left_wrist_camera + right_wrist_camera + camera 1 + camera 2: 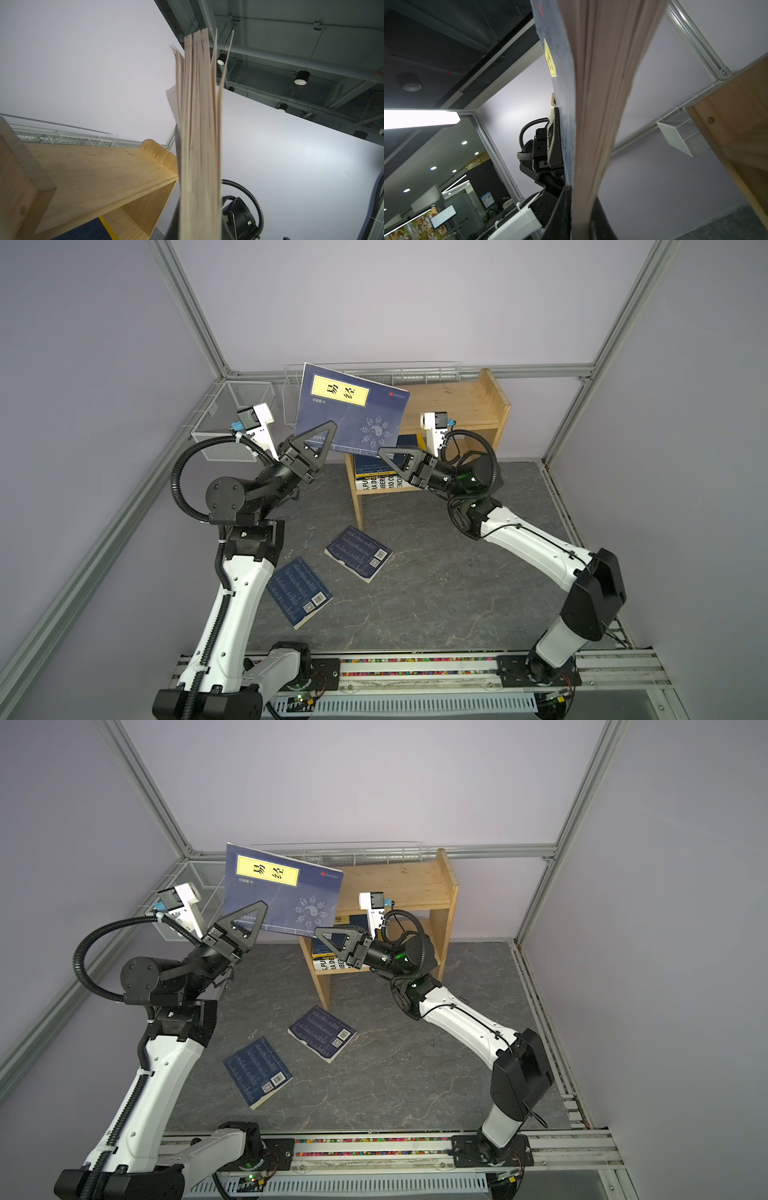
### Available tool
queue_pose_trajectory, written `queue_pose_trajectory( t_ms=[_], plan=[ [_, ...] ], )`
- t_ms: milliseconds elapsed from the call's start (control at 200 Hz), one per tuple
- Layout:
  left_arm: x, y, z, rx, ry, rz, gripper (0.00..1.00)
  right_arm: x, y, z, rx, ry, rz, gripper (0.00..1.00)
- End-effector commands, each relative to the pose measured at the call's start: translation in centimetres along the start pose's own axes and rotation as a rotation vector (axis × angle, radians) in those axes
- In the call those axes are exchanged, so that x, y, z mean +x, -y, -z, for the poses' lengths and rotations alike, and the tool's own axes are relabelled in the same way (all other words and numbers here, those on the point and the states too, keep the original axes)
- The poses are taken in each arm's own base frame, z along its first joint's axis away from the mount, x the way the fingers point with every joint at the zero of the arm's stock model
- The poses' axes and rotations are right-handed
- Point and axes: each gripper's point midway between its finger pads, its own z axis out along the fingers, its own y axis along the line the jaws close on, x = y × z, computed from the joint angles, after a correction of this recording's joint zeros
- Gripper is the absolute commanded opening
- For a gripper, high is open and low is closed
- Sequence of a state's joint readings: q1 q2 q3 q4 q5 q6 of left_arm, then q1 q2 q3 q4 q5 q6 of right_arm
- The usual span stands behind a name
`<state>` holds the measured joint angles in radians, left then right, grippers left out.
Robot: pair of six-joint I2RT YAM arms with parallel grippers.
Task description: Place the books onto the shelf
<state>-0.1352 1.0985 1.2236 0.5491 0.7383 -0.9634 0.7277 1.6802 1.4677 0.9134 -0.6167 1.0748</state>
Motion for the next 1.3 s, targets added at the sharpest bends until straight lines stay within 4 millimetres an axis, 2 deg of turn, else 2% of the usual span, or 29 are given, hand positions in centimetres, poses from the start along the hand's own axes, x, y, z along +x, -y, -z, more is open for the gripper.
queue_pose_trajectory(
  t_ms=[0,20,160,205,265,290,385,465,560,655,780,865,980,1125,1295],
  plan=[
    [-0.3,1.5,-0.1,0.049,-0.004,-0.028,0.12,-0.4,1.9,0.1,0.067,0.019,-0.026,0.09],
    [-0.3,1.4,-0.1,0.048,-0.005,-0.028,0.14,-0.5,1.9,0.1,0.071,0.02,-0.024,0.07],
    [-0.2,1.1,-0.1,0.034,-0.008,-0.036,0.27,-0.6,2.3,0.3,0.103,0.017,-0.016,0.07],
    [-0.2,1.0,-0.1,0.029,-0.009,-0.04,0.39,-0.7,2.3,0.5,0.11,0.018,-0.011,0.07],
    [-0.1,0.8,0.0,0.008,-0.012,-0.05,0.6,-0.9,2.3,1.0,0.122,0.02,-0.006,0.07],
    [0.0,0.7,0.1,-0.005,-0.015,-0.055,0.66,-1.0,2.4,1.3,0.129,0.021,-0.007,0.07],
    [0.3,-0.5,0.8,-0.116,-0.039,-0.092,0.79,-1.5,3.0,3.0,0.174,0.025,-0.013,0.07],
    [0.5,-1.2,1.9,-0.223,-0.051,-0.133,0.87,-1.6,3.6,5.0,0.22,0.017,-0.024,0.07],
    [1.0,-1.9,3.4,-0.33,-0.075,-0.165,0.9,-1.3,3.7,7.6,0.257,-0.006,-0.034,0.07],
    [1.8,-2.4,5.2,-0.413,-0.079,-0.166,0.93,-0.9,3.0,10.3,0.303,-0.052,-0.02,0.07],
    [2.6,-2.8,7.4,-0.495,-0.07,-0.168,0.95,1.3,3.5,14.1,0.513,-0.142,-0.011,0.07],
    [3.1,-3.4,8.3,-0.534,-0.061,-0.161,0.96,2.7,3.2,16.0,0.605,-0.189,-0.029,0.07],
    [3.8,-4.6,8.4,-0.558,-0.071,-0.134,0.97,4.1,3.1,16.9,0.621,-0.2,-0.094,0.07],
    [4.3,-6.1,8.0,-0.567,-0.075,-0.108,0.98,5.3,5.5,17.6,0.66,-0.179,-0.208,0.07],
    [4.3,-6.5,8.1,-0.581,-0.072,-0.115,0.98,6.1,8.1,17.3,0.651,-0.164,-0.317,0.07]
  ],
)
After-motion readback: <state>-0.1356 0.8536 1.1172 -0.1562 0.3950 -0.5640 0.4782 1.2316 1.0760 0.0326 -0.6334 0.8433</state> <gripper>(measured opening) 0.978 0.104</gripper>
